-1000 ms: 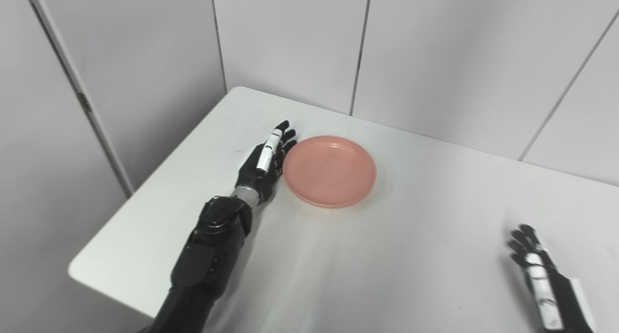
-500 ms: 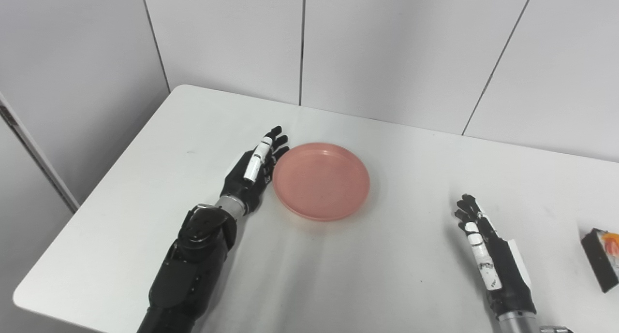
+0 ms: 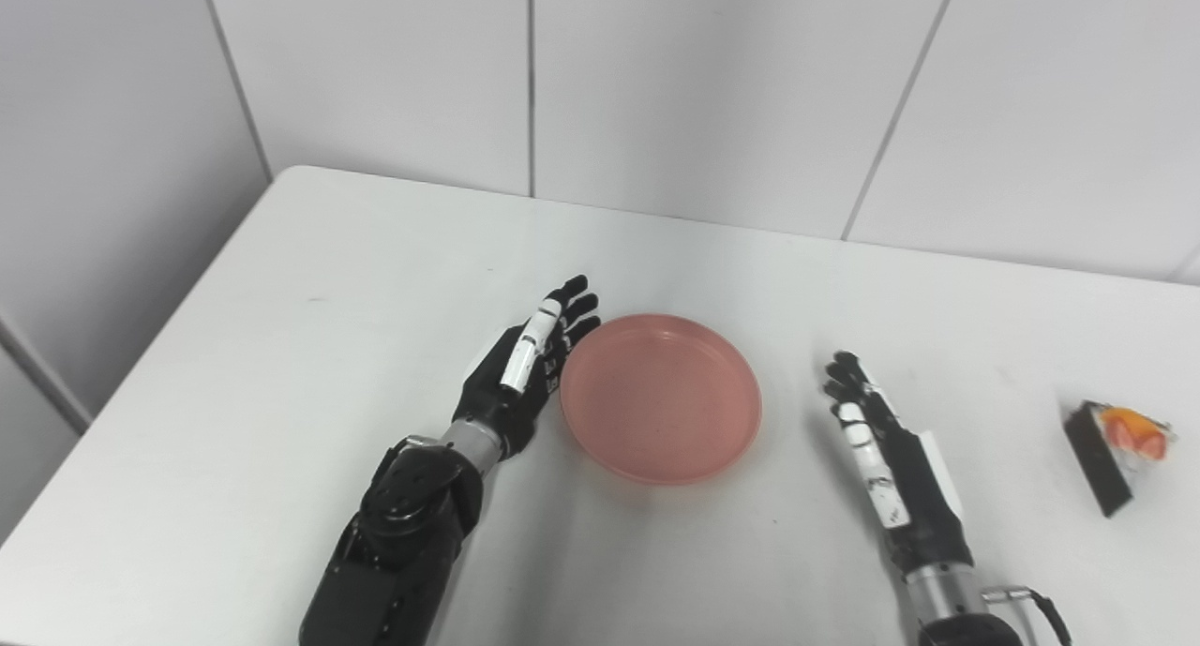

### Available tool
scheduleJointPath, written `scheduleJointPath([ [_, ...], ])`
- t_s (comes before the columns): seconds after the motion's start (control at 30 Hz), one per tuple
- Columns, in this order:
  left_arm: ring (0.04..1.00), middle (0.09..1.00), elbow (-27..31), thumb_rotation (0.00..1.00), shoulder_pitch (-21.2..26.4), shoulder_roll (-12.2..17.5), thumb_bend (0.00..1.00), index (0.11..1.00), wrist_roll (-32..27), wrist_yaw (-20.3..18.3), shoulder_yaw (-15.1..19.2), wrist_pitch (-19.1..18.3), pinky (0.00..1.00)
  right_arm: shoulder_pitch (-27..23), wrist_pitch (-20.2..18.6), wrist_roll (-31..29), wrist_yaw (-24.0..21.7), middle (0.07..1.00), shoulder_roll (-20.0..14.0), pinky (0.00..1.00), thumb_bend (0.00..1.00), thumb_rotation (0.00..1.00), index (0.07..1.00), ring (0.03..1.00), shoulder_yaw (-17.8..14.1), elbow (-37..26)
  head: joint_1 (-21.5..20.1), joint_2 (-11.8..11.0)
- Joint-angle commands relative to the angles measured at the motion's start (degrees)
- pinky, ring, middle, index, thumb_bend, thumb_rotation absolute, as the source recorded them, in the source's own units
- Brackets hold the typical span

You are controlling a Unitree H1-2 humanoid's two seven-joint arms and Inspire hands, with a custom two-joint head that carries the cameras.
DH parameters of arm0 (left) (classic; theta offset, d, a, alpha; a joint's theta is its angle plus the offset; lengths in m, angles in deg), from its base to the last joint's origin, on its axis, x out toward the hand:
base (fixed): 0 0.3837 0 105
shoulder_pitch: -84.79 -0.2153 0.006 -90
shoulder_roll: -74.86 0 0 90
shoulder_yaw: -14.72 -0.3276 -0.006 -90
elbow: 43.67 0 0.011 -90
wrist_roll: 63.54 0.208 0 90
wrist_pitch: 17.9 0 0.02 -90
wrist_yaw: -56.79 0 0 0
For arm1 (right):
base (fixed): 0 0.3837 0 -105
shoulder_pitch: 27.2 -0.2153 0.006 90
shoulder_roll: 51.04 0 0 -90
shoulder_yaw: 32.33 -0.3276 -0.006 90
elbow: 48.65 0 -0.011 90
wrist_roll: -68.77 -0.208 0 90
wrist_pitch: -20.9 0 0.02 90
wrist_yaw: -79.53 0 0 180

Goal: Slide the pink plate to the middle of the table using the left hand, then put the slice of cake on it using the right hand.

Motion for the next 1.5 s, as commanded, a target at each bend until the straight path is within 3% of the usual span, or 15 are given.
scheduleJointPath([
  [0.0, 0.947, 0.96, 1.1, 1.0, -0.8, -0.6, 0.37, 0.948, -0.8, -2.1, -0.8, -1.4, 0.93, 0.1, -1.2, 0.1, -1.0, 0.917, 0.8, 0.88, 0.31, 1.0, 0.923, 0.901, 1.1, 0.0, -0.2, 0.0],
  [0.33, 0.971, 0.98, 0.2, 1.0, -3.2, -1.6, 0.38, 0.968, -2.8, -4.0, 0.5, -2.4, 0.95, 0.1, -1.8, 0.4, -0.6, 0.917, 1.6, 0.87, 0.29, 1.0, 0.924, 0.901, 1.4, -0.5, -1.9, 0.2],
  [0.73, 0.974, 0.985, -3.5, 1.0, -3.8, -0.1, 0.38, 0.968, -2.0, -6.6, 1.8, -0.7, 0.96, 0.3, -1.4, 2.8, 1.5, 0.916, 2.4, 0.87, 0.3, 1.0, 0.92, 0.901, 1.4, -1.5, -7.4, 0.1],
  [0.87, 0.973, 0.985, -5.0, 1.0, -3.3, 0.3, 0.38, 0.98, -2.4, -6.6, 3.1, 0.3, 0.95, -0.9, 0.5, 10.3, 4.7, 0.897, 1.5, 0.8, 0.35, 1.0, 0.915, 0.854, 2.6, -2.8, -11.1, -0.3],
  [0.97, 0.962, 0.971, -5.7, 1.0, -3.2, 0.6, 0.38, 0.957, -2.8, -6.6, 4.3, 0.2, 0.94, -1.9, -2.2, 17.7, 6.7, 0.88, 1.0, 0.76, 0.46, 0.96, 0.9, 0.833, 3.1, -7.5, -14.2, -0.9],
  [1.27, 0.949, 0.956, -9.8, 1.0, -2.8, 2.7, 0.4, 0.939, -4.5, -9.5, 6.8, 3.3, 0.94, -5.5, -9.0, 29.3, 6.3, 0.914, -0.5, 0.68, 0.68, 0.93, 0.937, 0.826, 2.0, -15.3, -24.6, -2.7],
  [1.47, 0.928, 0.945, -15.5, 1.0, -1.7, 4.8, 0.41, 0.935, -6.3, -13.4, 8.7, 7.4, 0.91, -7.4, -12.9, 35.9, 6.4, 0.937, -1.6, 0.68, 0.84, 0.78, 0.958, 0.839, 0.8, -19.2, -29.3, -3.4],
])
